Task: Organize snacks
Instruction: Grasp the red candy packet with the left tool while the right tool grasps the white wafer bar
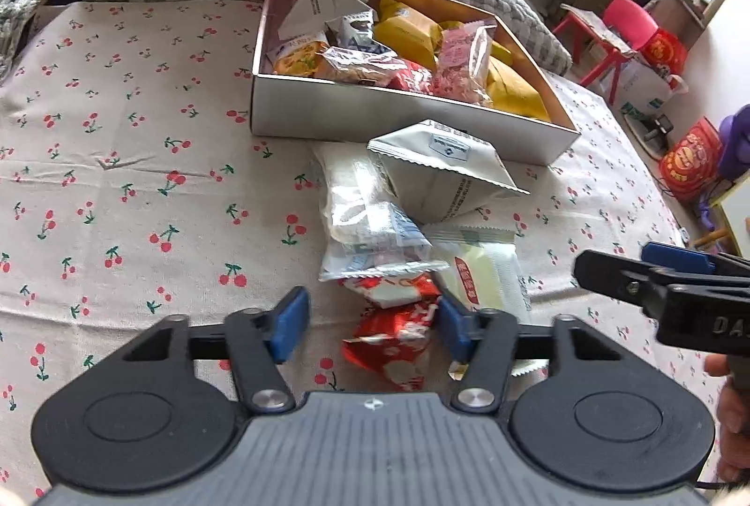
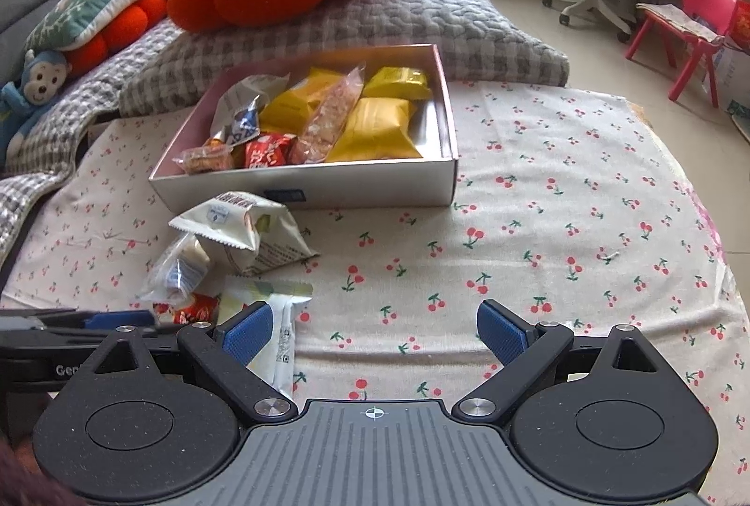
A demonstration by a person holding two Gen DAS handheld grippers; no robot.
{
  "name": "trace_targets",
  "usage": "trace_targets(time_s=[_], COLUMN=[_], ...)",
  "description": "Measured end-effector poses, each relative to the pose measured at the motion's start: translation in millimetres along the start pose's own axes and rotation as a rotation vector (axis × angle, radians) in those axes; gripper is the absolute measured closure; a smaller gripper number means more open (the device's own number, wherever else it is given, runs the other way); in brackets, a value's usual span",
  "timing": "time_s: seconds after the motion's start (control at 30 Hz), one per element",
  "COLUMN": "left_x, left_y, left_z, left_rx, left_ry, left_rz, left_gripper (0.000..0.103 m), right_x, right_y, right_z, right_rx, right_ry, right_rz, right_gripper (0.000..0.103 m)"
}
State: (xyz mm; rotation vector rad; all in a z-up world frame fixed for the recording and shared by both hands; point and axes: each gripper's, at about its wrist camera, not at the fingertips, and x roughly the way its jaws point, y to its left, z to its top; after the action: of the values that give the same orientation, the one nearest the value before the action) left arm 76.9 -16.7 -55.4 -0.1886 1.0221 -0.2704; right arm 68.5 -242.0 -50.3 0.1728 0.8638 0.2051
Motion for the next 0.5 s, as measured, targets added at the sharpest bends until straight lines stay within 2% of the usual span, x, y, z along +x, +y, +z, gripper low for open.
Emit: trace_targets(time_s=[0.03, 0.07, 0.27, 0.5], left_x=[0, -1, -5, -10], left_y=[0, 1, 5, 7], left_z=[0, -1, 0, -1], left_rx=[0.004, 0.009, -0.004, 0.023], left_ry=[0.005, 0.012, 0.039, 0.069], left_rz=[-0.006, -0.014, -0.037, -0.022], left_gripper=[0.062, 0.063, 0.066, 0.071], right_x=[1, 3, 11, 23], right_y=[1, 2, 10, 24], right_z=[-1, -1, -5, -10], right_rx=[-0.001, -0.002, 0.005, -0.001], right_ry=[0.006, 0.011, 0.057, 0.109], right_rz=[0.002, 0.004, 0.050, 0.091], right_gripper=[0.007, 0.007, 0.007, 0.007])
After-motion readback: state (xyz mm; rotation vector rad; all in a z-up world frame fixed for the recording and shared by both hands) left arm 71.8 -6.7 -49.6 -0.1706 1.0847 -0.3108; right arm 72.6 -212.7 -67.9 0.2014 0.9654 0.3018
